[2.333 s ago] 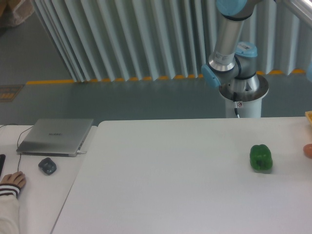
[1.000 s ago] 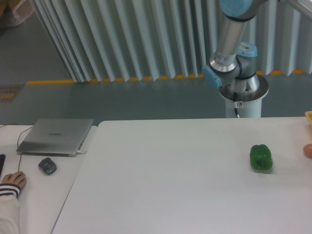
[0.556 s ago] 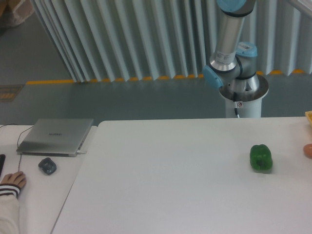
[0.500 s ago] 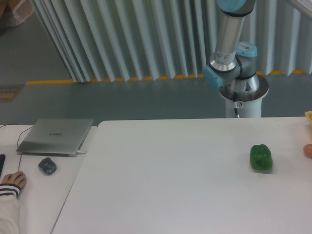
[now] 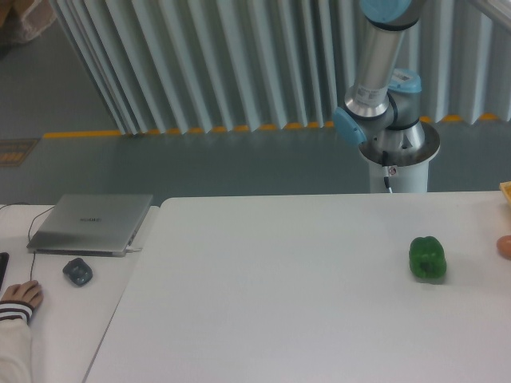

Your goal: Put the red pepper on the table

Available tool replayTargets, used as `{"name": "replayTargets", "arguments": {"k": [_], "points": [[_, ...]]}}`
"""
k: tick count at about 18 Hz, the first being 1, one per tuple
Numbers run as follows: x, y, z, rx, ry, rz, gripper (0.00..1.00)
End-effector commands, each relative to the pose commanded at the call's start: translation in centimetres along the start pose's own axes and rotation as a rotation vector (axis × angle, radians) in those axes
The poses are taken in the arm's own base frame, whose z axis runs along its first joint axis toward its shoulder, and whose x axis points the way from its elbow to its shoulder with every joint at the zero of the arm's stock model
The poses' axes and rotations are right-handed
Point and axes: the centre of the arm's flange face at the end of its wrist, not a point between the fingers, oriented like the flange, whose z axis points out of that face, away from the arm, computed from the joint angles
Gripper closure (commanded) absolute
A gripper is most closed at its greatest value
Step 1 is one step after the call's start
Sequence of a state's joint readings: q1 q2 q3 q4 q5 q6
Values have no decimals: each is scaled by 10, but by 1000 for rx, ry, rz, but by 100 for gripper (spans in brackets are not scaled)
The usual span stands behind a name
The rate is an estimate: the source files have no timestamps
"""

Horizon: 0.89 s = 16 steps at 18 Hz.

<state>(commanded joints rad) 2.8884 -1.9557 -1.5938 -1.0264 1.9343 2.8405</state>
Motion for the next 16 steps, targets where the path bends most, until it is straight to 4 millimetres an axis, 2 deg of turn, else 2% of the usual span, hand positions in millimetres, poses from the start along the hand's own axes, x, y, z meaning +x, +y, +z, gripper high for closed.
{"name": "replayTargets", "arguments": {"k": [5,10,13,16], "points": [[-6,1,14,1,2,47,0],[3,-19,36,53,18,71,0],[15,-29,35,63,22,70,0],[20,-28,36,63,21,71,0]]}}
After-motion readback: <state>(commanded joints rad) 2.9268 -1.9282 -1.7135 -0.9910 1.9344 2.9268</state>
